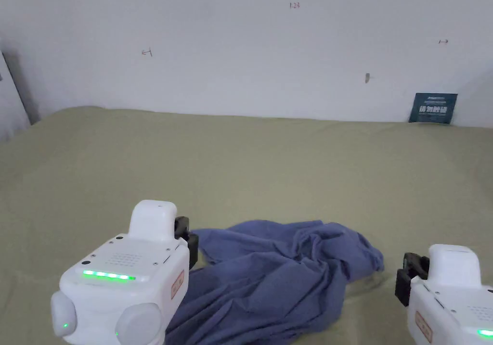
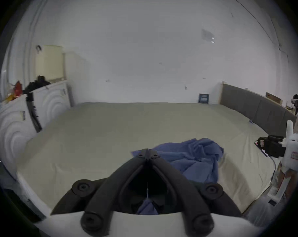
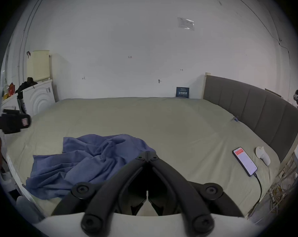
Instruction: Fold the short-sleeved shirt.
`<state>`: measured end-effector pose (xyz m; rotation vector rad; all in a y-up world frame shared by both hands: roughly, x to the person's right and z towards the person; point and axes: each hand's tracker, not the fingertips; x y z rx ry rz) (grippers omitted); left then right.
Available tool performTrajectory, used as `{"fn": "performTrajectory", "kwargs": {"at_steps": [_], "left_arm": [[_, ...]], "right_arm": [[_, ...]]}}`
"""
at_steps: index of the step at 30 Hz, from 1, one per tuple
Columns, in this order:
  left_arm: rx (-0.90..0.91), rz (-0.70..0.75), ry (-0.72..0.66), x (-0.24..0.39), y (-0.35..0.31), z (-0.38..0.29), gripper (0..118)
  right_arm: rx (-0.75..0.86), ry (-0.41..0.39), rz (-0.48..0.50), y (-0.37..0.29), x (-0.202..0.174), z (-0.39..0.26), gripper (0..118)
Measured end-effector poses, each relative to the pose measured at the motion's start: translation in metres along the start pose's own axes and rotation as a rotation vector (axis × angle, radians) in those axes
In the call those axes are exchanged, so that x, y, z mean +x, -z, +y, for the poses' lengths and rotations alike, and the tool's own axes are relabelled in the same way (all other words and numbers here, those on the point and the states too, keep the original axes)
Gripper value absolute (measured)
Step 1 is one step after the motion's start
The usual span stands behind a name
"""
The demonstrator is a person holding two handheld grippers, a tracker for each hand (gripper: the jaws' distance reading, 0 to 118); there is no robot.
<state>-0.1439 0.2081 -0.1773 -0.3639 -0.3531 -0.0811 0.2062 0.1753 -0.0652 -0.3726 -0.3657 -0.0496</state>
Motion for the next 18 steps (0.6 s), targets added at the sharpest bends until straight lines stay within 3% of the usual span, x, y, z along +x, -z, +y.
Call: {"fn": "performTrajectory", "kwargs": {"at_steps": [4,10,18], "left_arm": [[-0.028,0.044,-0.022,-0.036,-0.027,-0.005,0],[-0.096,0.06,-0.078,-0.061,-0.017,-0.011,0],[-0.399,0.036,-0.129,-0.103,0.08,-0.035,0]], "right_arm": [[0.006,-0.034,0.017,-0.008,-0.015,-0.006,0],[-0.001,-0.03,0.032,-0.001,-0.032,-0.004,0],[-0.039,-0.071,0.063,0.023,-0.05,-0.008,0]]}}
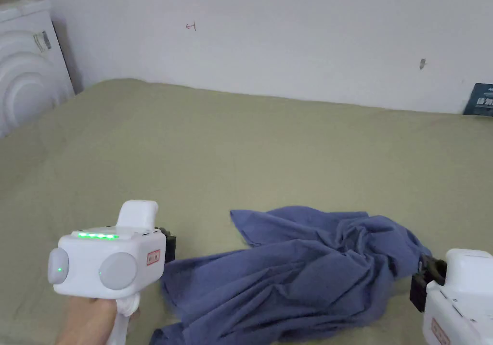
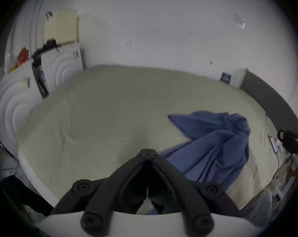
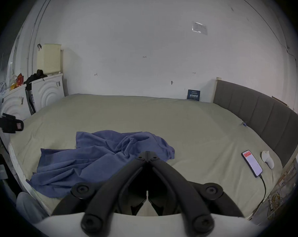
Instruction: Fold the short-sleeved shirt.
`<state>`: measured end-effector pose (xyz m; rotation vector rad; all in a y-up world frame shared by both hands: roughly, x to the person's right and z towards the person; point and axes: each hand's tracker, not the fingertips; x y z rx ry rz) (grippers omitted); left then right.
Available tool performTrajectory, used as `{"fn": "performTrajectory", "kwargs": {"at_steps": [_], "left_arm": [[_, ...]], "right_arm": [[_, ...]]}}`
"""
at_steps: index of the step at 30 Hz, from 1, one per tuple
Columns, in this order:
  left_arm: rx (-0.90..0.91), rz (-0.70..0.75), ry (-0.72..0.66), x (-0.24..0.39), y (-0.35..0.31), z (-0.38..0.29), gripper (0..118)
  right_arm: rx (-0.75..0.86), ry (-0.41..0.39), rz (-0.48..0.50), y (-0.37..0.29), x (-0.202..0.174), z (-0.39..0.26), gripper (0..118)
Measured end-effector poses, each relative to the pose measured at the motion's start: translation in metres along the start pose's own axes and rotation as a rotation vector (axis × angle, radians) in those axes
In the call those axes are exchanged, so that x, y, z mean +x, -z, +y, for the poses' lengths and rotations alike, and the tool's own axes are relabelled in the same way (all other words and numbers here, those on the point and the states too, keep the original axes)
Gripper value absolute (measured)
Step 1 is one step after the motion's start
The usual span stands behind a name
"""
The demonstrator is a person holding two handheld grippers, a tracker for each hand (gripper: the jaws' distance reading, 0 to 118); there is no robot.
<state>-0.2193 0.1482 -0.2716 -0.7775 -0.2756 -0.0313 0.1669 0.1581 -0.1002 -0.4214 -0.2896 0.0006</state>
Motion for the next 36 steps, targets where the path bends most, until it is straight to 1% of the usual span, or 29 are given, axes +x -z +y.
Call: {"fn": "performTrajectory", "kwargs": {"at_steps": [1,3,4,5,6,7,8,9,10,12,13,14,15,16,18,20,22,23,24,26,28,29,30,31,32,33,34,35,36], "left_arm": [[-0.055,-0.018,-0.015,-0.006,0.019,0.001,0],[-0.153,0.002,-0.042,-0.014,0.052,0.001,0],[-0.199,-0.001,-0.045,-0.02,0.068,0.001,2],[-0.224,0.017,-0.052,-0.022,0.08,-0.001,12],[-0.256,0.029,-0.038,-0.022,0.089,-0.003,34],[-0.288,0.03,-0.009,-0.021,0.1,-0.004,85],[-0.294,0.046,0.004,-0.027,0.115,-0.006,114],[-0.296,0.075,0.029,-0.026,0.122,-0.009,118],[-0.287,0.098,0.054,-0.021,0.124,-0.01,115],[-0.308,0.09,0.056,-0.009,0.114,-0.017,94],[-0.299,0.088,0.056,-0.004,0.109,-0.019,87],[-0.274,0.096,0.085,-0.001,0.105,-0.017,70],[-0.268,0.062,0.109,0.003,0.1,-0.015,48],[-0.259,0.061,0.118,0.006,0.092,-0.014,3],[-0.237,0.065,0.124,0.011,0.089,-0.011,2],[-0.26,0.02,0.103,0.013,0.087,-0.008,2],[-0.255,0.019,0.103,0.014,0.088,-0.009,2],[-0.26,0.017,0.107,0.015,0.089,-0.01,2],[-0.259,0.018,0.104,0.015,0.088,-0.009,2],[-0.264,0.004,0.09,0.015,0.087,-0.011,2],[-0.262,-0.002,0.076,0.013,0.088,-0.009,2],[-0.265,-0.006,0.07,0.013,0.088,-0.009,2],[-0.266,-0.008,0.069,0.014,0.089,-0.01,2],[-0.267,-0.009,0.073,0.015,0.09,-0.011,2],[-0.27,-0.009,0.074,0.015,0.092,-0.01,2],[-0.269,-0.008,0.074,0.016,0.092,-0.01,2],[-0.269,-0.007,0.075,0.017,0.092,-0.01,2],[-0.267,-0.007,0.075,0.017,0.092,-0.011,2],[-0.269,-0.01,0.071,0.012,0.097,-0.01,2]], "right_arm": [[-0.009,-0.001,0.003,0.004,-0.001,-0.001,0],[-0.034,0.003,0.01,0.013,-0.002,-0.005,0],[-0.045,0.003,0.01,0.018,-0.002,-0.007,0],[-0.057,0.0,0.008,0.022,-0.001,-0.009,0],[-0.068,-0.002,0.008,0.025,0.0,-0.011,0],[-0.074,-0.004,0.009,0.027,0.001,-0.014,0],[-0.081,-0.008,0.008,0.03,0.002,-0.015,0],[-0.09,-0.015,0.007,0.033,0.003,-0.017,0],[-0.1,-0.02,0.001,0.036,0.005,-0.02,0],[-0.114,-0.012,-0.003,0.042,0.01,-0.022,0],[-0.129,-0.002,-0.008,0.046,0.014,-0.024,0],[-0.139,0.008,-0.011,0.05,0.017,-0.024,0],[-0.15,0.016,-0.012,0.056,0.021,-0.023,0],[-0.154,0.018,-0.018,0.063,0.026,-0.022,0],[-0.174,0.013,-0.038,0.081,0.037,-0.017,0],[-0.226,0.057,-0.088,0.105,0.053,-0.007,0],[-0.278,0.106,-0.078,0.136,0.073,0.005,0],[-0.297,0.11,-0.086,0.151,0.08,0.01,0],[-0.338,0.118,-0.066,0.167,0.088,0.015,0],[-0.377,0.168,-0.062,0.197,0.103,0.02,0],[-0.464,0.196,-0.009,0.225,0.114,0.02,0],[-0.52,0.195,0.017,0.235,0.116,0.017,0],[-0.538,0.18,0.012,0.243,0.116,0.014,5],[-0.539,0.154,0.014,0.249,0.116,0.01,45],[-0.569,0.137,0.033,0.255,0.117,0.005,92],[-0.628,0.126,0.03,0.259,0.115,-0.004,118],[-0.562,0.142,0.009,0.257,0.116,-0.011,108],[-0.596,0.11,0.014,0.258,0.114,-0.018,101],[-0.607,0.076,-0.019,0.259,0.113,-0.025,98]]}}
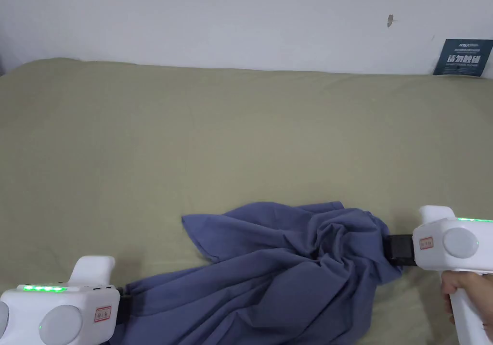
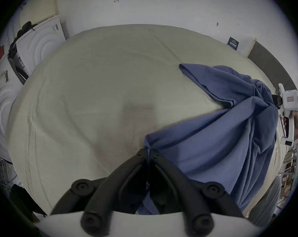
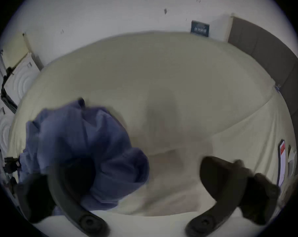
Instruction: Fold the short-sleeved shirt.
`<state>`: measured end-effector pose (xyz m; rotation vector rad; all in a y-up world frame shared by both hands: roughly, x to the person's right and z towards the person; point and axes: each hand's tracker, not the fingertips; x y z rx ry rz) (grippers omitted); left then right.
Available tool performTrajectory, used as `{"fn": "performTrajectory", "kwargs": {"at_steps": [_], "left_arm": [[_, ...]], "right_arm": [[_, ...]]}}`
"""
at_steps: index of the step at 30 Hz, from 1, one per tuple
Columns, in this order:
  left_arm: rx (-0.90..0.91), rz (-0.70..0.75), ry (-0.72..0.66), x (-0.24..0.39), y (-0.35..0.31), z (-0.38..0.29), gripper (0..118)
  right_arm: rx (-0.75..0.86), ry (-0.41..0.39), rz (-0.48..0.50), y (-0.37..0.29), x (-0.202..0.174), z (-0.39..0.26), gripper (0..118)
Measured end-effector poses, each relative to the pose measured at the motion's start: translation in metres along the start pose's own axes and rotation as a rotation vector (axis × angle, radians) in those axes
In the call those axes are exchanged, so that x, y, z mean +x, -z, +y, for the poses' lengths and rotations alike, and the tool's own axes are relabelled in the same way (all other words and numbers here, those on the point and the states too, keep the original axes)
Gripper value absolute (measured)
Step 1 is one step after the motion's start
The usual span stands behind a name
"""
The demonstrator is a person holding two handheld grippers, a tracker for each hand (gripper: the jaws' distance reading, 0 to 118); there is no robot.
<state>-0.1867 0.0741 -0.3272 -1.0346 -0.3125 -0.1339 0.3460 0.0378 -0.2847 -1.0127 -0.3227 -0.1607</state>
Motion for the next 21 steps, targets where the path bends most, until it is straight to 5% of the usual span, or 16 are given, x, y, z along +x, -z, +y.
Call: {"fn": "performTrajectory", "kwargs": {"at_steps": [2,3,5,11,21], "left_arm": [[0.001,-0.007,-0.017,-0.002,0.001,0.0,2],[0.002,-0.013,-0.035,-0.003,0.0,0.0,2],[0.0,-0.02,-0.056,-0.015,0.007,0.003,2],[0.047,0.01,-0.082,-0.032,-0.017,0.011,2],[0.313,0.153,-0.062,-0.047,-0.168,0.055,2]], "right_arm": [[0.029,-0.009,0.006,-0.01,-0.011,0.007,94],[0.041,-0.014,0.007,-0.015,-0.014,0.006,83],[0.088,-0.05,0.021,-0.028,-0.013,0.008,4],[0.177,-0.047,0.021,-0.086,-0.01,0.009,4],[0.408,0.005,-0.026,-0.229,0.045,0.031,4]]}}
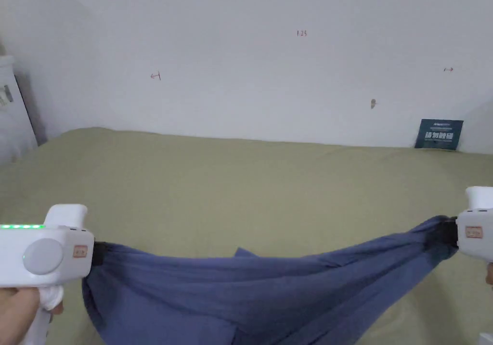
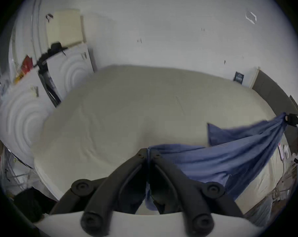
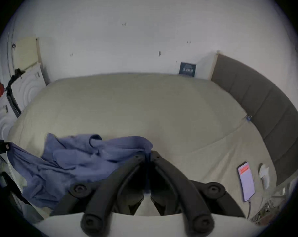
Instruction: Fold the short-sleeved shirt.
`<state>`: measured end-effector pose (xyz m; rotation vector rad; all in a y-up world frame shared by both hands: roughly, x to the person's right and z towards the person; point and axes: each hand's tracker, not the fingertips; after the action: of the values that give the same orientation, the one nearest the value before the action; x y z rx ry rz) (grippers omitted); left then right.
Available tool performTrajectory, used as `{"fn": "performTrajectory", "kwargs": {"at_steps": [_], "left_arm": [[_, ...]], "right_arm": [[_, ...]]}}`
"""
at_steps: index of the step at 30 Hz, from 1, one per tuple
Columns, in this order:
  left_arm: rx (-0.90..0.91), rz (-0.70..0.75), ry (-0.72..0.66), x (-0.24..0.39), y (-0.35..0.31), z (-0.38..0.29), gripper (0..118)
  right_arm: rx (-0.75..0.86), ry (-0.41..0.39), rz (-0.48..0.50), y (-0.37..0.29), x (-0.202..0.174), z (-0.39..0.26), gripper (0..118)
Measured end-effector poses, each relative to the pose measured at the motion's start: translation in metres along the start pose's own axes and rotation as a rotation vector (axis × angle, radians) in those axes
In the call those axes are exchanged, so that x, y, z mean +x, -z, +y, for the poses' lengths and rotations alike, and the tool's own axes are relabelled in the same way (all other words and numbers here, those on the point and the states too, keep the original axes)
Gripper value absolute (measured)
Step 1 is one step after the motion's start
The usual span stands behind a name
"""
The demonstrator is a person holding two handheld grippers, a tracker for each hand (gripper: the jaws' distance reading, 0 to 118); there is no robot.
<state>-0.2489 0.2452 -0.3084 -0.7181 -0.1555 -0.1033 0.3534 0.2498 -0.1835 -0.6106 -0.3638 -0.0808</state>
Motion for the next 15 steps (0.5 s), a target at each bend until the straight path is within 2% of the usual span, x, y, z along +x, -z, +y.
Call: {"fn": "performTrajectory", "kwargs": {"at_steps": [7,15], "left_arm": [[0.152,0.07,0.023,0.0,-0.065,0.079,2],[0.261,0.133,0.053,0.046,-0.081,0.17,2]], "right_arm": [[0.162,-0.024,-0.069,-0.079,0.001,0.047,4],[0.247,0.0,-0.143,-0.095,0.013,0.129,4]]}}
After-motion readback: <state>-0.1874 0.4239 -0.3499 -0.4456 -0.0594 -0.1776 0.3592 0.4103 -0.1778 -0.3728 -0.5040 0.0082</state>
